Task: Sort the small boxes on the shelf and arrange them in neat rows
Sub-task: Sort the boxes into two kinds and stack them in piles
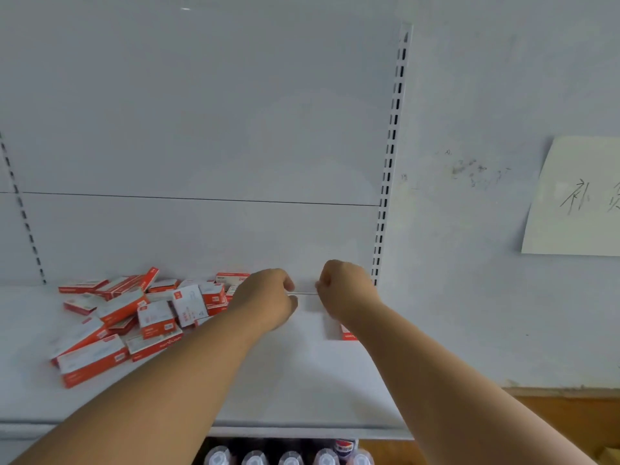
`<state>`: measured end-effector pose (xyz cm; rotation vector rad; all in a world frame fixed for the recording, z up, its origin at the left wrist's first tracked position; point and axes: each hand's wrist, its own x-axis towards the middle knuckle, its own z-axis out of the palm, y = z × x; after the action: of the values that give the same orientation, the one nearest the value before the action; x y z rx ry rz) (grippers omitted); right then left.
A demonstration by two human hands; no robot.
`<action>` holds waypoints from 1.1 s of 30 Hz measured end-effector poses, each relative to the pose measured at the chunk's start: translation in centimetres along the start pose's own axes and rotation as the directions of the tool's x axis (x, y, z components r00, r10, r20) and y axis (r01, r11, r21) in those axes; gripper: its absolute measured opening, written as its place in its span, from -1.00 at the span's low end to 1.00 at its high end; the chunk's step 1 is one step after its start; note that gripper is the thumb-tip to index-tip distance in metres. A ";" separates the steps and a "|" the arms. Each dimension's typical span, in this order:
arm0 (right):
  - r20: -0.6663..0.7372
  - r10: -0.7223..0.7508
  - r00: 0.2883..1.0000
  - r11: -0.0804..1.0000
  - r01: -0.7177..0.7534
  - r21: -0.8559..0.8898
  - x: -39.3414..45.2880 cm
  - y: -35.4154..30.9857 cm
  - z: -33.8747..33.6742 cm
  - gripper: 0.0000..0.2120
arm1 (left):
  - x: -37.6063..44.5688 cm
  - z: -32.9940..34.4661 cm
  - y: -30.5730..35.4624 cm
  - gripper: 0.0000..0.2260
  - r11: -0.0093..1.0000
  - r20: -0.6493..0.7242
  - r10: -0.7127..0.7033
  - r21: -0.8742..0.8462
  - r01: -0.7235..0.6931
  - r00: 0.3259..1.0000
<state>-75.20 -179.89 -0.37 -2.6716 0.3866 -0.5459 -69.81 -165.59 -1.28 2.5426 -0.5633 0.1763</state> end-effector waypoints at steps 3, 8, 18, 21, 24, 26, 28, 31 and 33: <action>-0.005 -0.030 1.000 1.000 0.030 0.008 -0.8 -3.7 1.3 -0.89 | -1.1 -2.7 -3.6 -0.85 0.999 -0.038 0.002 0.035 -0.001 0.999; 0.041 -0.058 0.997 0.997 0.056 0.052 -2.0 -9.9 4.7 -0.89 | -2.7 -7.1 -9.8 -0.76 0.996 -0.076 0.004 0.095 0.003 0.997; 0.070 -0.025 0.997 0.999 0.023 0.030 -1.4 -14.6 7.1 -0.83 | -1.8 -10.2 -15.3 -0.73 0.987 -0.071 0.046 0.154 -0.035 0.996; 0.254 -0.054 0.966 0.994 0.076 -0.077 -1.4 -14.8 6.9 -0.77 | -1.0 -9.7 -15.3 -0.67 0.982 -0.054 0.078 0.176 -0.068 0.995; 0.417 -0.055 0.907 0.984 0.120 -0.132 -1.9 -14.8 6.5 -0.68 | -0.4 -9.1 -14.8 -0.61 0.952 -0.001 0.084 0.295 -0.080 0.996; 0.433 -0.062 0.899 0.993 0.098 -0.063 -2.1 -14.6 6.2 -0.67 | 0.0 -8.7 -14.5 -0.65 0.940 0.038 0.082 0.330 -0.090 0.996; 0.435 -0.081 0.897 0.995 0.100 -0.021 -2.1 -14.5 6.1 -0.68 | 0.2 -8.6 -14.4 -0.68 0.949 0.036 0.068 0.305 -0.076 0.997; 0.418 -0.117 0.901 0.991 0.136 -0.016 -2.0 -14.2 6.1 -0.84 | 0.4 -8.4 -14.3 -0.62 0.977 -0.018 0.095 0.193 -0.090 0.995; 0.394 -0.109 0.912 0.993 0.122 -0.007 -2.1 -13.8 6.1 -0.69 | 0.2 -8.6 -14.2 -0.60 0.992 -0.058 0.111 0.062 -0.108 0.992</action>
<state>-71.89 -164.99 -0.43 -2.7572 0.1203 -0.0233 -63.70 -150.17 -0.48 2.5542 -0.6835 0.3137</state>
